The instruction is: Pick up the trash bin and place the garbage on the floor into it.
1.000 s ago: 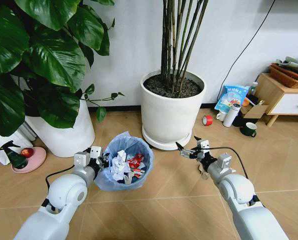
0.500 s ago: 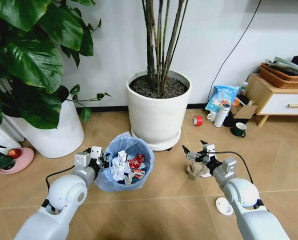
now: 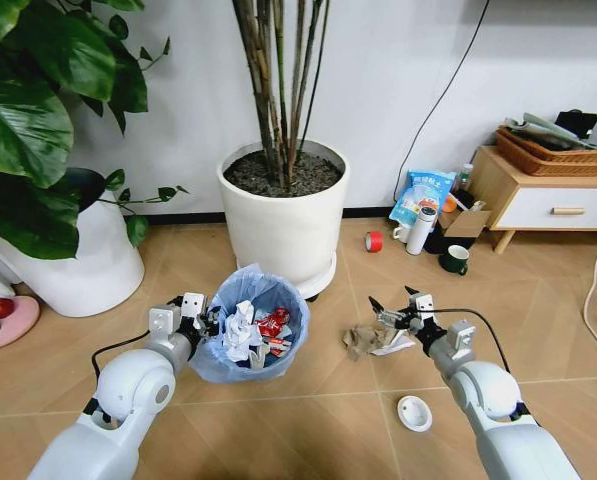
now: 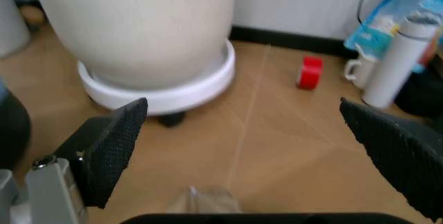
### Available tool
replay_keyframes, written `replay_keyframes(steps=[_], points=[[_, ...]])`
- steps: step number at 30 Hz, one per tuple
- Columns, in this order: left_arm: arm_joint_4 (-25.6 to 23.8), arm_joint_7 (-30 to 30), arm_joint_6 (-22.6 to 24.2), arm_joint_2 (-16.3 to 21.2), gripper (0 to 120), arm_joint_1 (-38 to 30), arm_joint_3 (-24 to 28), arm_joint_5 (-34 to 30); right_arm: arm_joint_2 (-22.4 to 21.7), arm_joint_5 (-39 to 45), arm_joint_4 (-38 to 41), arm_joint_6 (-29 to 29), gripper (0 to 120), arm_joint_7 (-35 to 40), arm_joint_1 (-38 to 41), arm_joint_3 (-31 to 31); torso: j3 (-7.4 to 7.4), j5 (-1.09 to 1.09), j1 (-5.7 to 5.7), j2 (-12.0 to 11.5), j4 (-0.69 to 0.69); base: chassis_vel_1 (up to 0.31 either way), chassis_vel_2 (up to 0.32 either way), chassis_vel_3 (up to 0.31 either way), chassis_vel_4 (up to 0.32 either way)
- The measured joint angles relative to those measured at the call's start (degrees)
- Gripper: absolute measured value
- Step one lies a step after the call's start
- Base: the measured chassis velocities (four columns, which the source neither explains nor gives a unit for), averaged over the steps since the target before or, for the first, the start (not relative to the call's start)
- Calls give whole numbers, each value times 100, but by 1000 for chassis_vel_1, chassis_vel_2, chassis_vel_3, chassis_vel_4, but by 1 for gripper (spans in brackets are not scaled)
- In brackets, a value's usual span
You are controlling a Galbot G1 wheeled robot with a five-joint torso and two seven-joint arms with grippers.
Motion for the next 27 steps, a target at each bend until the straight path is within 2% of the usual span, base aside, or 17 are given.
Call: replay_keyframes(steps=[3, 8, 11, 19, 27], points=[[-3, 1, 0, -2, 0, 1, 0, 0, -33, -70, -66, 25, 100, -69, -84, 112, 0, 1, 0, 0, 0, 0, 0, 0, 0], [-6, 5, 0, 6, 0, 13, 5, 1, -425, -135, -147, 49, 100, -162, -632, 548, 0, -1, 0, 0, 2, 0, 0, 0, 0], [-1, 35, 0, -13, 0, 9, 6, 5, -610, -200, -463, 401, 100, -303, -1016, 764, 0, 2, 0, 0, 1, 0, 0, 0, 0], [24, 122, 0, -51, 0, -16, 35, 59, -713, -367, -1128, 801, 100, -641, -1388, 868, 0, -1, 0, 0, 1, 0, 0, 0, 0], [38, 163, 0, -93, 0, -20, 44, 111, -694, -667, -1839, 1066, 100, -804, -1275, 726, 0, 0, 0, 0, 1, 0, 0, 0, 0]])
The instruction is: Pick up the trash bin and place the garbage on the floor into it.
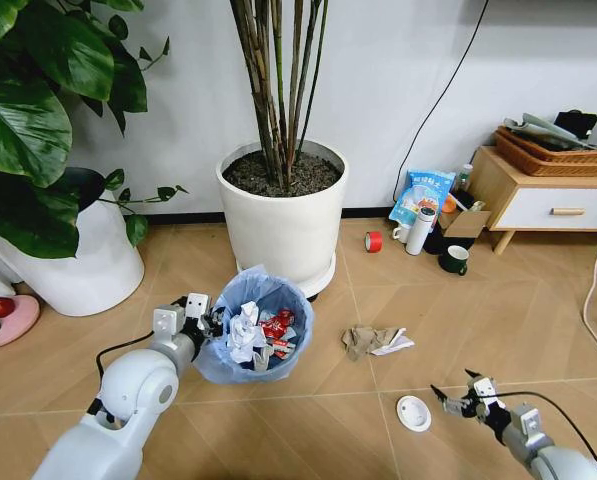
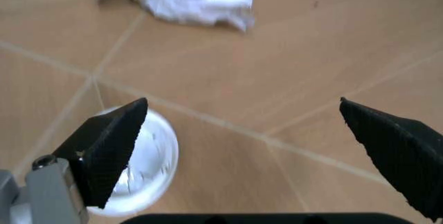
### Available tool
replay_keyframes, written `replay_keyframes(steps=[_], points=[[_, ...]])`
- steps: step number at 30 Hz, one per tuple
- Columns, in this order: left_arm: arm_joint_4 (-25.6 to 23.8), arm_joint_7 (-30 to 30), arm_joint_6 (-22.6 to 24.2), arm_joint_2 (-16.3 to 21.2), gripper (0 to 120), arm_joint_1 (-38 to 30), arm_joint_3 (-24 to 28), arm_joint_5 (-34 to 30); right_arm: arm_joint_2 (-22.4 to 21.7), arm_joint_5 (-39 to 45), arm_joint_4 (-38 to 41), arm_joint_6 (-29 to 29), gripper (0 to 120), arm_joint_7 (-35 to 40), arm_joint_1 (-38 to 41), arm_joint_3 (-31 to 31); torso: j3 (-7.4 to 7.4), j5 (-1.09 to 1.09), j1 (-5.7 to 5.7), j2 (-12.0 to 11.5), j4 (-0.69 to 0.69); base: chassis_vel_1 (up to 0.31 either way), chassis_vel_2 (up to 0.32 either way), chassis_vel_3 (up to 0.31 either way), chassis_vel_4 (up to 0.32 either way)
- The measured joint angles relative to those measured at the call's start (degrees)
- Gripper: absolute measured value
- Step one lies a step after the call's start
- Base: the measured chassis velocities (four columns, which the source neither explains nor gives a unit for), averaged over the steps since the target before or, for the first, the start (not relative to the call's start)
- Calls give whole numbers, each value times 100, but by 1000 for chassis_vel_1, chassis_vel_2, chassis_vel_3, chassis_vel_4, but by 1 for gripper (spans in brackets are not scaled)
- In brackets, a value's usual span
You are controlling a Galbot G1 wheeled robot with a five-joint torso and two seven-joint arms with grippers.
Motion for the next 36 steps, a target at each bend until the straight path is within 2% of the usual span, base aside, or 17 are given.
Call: replay_keyframes(steps=[9, 21, 31, 36], points=[[28, -5, 0, -7, 0, -6, 26, 18, 280, -247, -959, 285, 100, 193, 509, -456, 0, 1, 0, 0, 1, 0, 0, 0, 0], [66, -26, 0, -12, 0, -57, 63, 22, 363, -132, -1627, 343, 100, 316, 863, -660, 0, 0, 0, 0, 0, 0, 0, 0, 0], [66, -35, 0, -9, 0, -59, 75, 28, 458, -29, -1801, 368, 100, 335, 1054, -721, 0, 0, 0, 0, 0, 0, 0, 0, 0], [80, -35, 0, -9, 0, -68, 75, 43, 474, 9, -1847, 353, 95, 352, 1104, -759, 0, 0, 0, 0, 0, 0, 0, 0, 0]])
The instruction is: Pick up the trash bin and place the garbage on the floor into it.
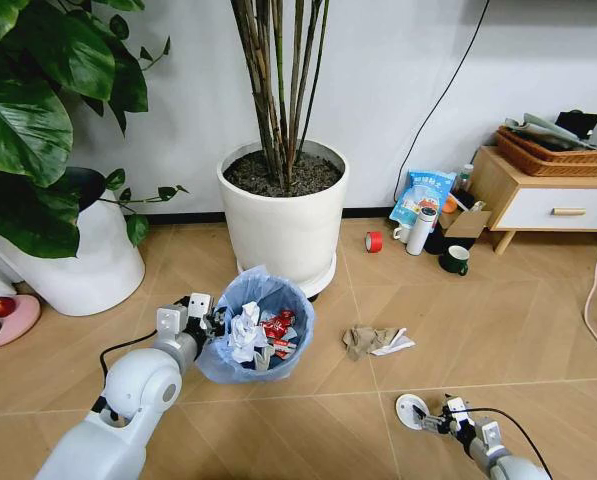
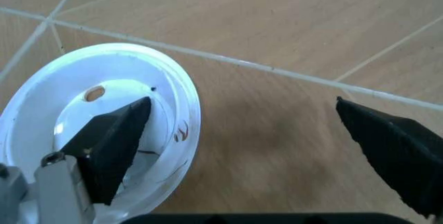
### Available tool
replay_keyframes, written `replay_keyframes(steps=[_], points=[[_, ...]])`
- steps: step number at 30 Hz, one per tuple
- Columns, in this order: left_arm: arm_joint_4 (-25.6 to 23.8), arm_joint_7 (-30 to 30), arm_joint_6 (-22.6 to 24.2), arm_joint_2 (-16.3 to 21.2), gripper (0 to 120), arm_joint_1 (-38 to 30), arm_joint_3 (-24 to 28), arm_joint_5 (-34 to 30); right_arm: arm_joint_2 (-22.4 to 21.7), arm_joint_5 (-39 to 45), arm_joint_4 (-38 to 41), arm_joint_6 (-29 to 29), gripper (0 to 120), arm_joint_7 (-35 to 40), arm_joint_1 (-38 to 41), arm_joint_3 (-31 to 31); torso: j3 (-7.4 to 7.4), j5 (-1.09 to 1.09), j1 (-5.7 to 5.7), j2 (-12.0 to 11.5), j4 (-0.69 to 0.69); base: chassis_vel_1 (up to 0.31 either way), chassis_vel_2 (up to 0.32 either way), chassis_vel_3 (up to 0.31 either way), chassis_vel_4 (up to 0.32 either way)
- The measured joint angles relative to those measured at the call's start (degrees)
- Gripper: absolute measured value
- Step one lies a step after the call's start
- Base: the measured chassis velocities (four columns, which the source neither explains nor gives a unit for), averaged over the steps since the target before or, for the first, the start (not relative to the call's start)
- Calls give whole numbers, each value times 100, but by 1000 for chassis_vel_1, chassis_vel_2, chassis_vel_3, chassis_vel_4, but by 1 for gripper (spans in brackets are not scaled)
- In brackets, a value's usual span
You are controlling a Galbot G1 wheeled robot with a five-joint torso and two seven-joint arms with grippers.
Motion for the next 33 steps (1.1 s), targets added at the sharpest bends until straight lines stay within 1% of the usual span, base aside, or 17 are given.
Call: replay_keyframes(steps=[2, 3, 5, 6, 9, 10, 11, 12, 13, 14, 18, 19, 20, 24, 25, 28, 33], points=[[6, 1, 0, 0, 0, -5, -2, 1, 22, 5, -39, 0, 86, 1, 37, -5, 0, -2, 0, 0, 0, 0, 0, 0, 0], [6, 1, 0, 0, 0, -5, -2, 1, 22, 5, -39, 0, 86, 1, 37, -5, 0, -2, 0, 0, 0, 0, 0, 0, 0], [9, 1, 0, 0, 0, -16, -3, 3, 32, 6, -78, 3, 78, 1, 72, -20, 0, -2, 0, 0, 0, 0, 0, 0, 0], [9, 1, 0, 0, 0, -16, -3, 3, 32, 6, -78, 3, 78, 1, 72, -20, 0, -2, 0, 0, 0, 0, 0, 0, 0], [10, 2, 0, 0, 0, -18, -3, 9, 58, 10, -113, 6, 61, 1, 108, -29, -1, -1, 0, 0, 0, 0, 0, 0, 0], [10, 2, 0, 0, 0, -18, -3, 9, 58, 10, -113, 6, 61, 1, 108, -29, -1, -1, 0, 0, 0, 0, 0, 0, 0], [10, 2, 0, 0, 0, -18, -4, 11, 63, 15, -121, 10, 57, 1, 112, -30, -1, 0, 0, 0, 1, 0, 0, 0, 0], [9, 1, 0, 0, 0, -14, -5, 13, 72, 18, -130, 17, 50, 1, 113, -32, -1, 0, 0, 0, 1, 0, 0, 0, 0], [7, 1, 0, 0, 0, -7, -8, 15, 78, 19, -141, 26, 46, 1, 113, -33, -1, 0, 0, 0, 1, 0, 0, 0, 0], [7, 1, 0, 0, 0, -7, -8, 15, 78, 19, -141, 26, 46, 1, 113, -33, -1, 0, 0, 0, 1, 0, 0, 0, 0], [-15, -3, 0, 19, 0, -2, -16, 16, 95, 25, -211, 102, 27, 1, 124, -45, -1, -1, 0, 1, 1, 0, 0, 0, 0], [-21, -9, 0, 25, 0, -1, -18, 15, 101, 29, -231, 112, 25, 1, 131, -47, -1, -1, 0, 1, 1, 0, 0, 0, 0], [-21, -9, 0, 25, 0, -1, -18, 15, 101, 29, -231, 112, 25, 1, 131, -47, -1, -1, 0, 1, 1, 0, 0, 0, 0], [-40, -30, 0, 37, 0, 13, -21, 11, 117, 49, -280, 144, 7, 2, 146, -63, -1, -3, -1, 1, -1, 0, 0, 0, 0], [-40, -30, 0, 37, 0, 13, -21, 11, 117, 49, -280, 144, 7, 2, 146, -63, -1, -3, -1, 1, -1, 0, 0, 0, 0], [-52, -52, 0, 35, 0, 32, -21, 9, 145, 100, -287, 157, 0, 27, 156, -78, -1, -3, 0, 1, -2, 0, 0, 0, 0], [-66, -64, 0, 37, 0, 34, -21, 4, 163, 176, -239, 154, 0, 62, 162, -65, 1, 3, 0, 0, -1, 0, 0, 0, 0]])
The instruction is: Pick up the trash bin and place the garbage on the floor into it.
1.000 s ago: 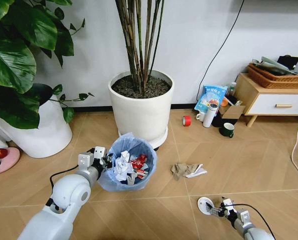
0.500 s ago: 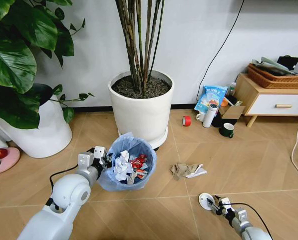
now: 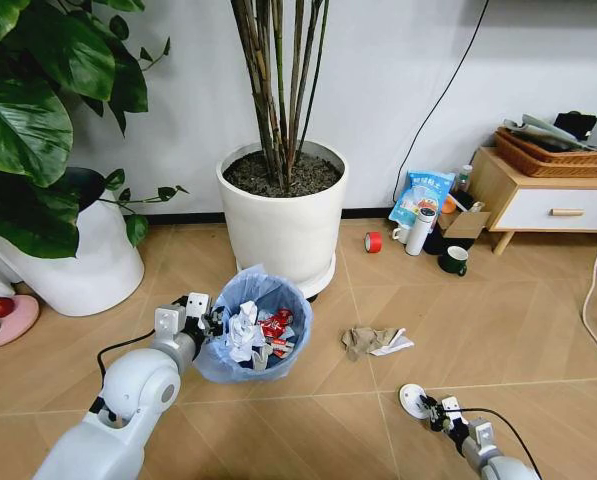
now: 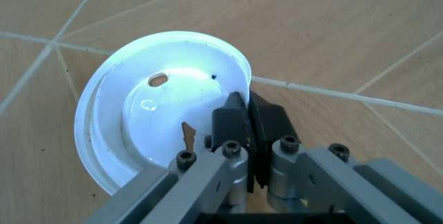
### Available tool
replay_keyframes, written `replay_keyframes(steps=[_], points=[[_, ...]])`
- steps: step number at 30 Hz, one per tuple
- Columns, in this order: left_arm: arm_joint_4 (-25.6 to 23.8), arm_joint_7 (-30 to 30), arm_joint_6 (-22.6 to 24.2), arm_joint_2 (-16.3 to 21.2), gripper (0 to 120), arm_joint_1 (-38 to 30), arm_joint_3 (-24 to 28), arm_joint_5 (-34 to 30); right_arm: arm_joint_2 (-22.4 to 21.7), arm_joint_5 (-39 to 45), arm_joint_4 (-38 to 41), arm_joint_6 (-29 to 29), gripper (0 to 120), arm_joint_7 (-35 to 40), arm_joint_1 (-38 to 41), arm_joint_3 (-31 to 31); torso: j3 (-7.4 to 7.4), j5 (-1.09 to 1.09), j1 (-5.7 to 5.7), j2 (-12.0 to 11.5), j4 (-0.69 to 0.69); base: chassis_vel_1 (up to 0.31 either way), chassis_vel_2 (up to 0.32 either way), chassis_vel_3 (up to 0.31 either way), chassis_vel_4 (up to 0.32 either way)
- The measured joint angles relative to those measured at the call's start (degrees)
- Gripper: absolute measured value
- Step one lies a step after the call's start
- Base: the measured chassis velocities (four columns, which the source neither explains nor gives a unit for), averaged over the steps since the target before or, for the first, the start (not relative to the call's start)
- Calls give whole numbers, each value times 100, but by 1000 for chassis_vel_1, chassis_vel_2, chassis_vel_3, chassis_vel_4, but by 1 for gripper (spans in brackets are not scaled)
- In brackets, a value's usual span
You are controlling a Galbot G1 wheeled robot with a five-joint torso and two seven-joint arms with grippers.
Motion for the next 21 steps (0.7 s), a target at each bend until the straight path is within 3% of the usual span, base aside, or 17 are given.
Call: replay_keyframes(steps=[3, 16, 21], points=[[-12, -11, 0, 14, 0, 5, 3, -12, 0, 132, 309, -82, 0, 14, -58, 62, 1, 6, 1, -1, 1, 0, 0, 0, 0], [-34, 11, 0, 22, 0, 16, 6, -20, 0, 184, 1951, -362, 0, 35, -95, 530, 0, -3, 1, -1, 2, 0, 0, 0, 0], [-23, 66, 0, 19, 0, -14, 28, -29, -197, 463, 2900, -930, 0, 116, 6, 577, 0, -3, 0, -1, 1, 0, 0, 0, 0]])
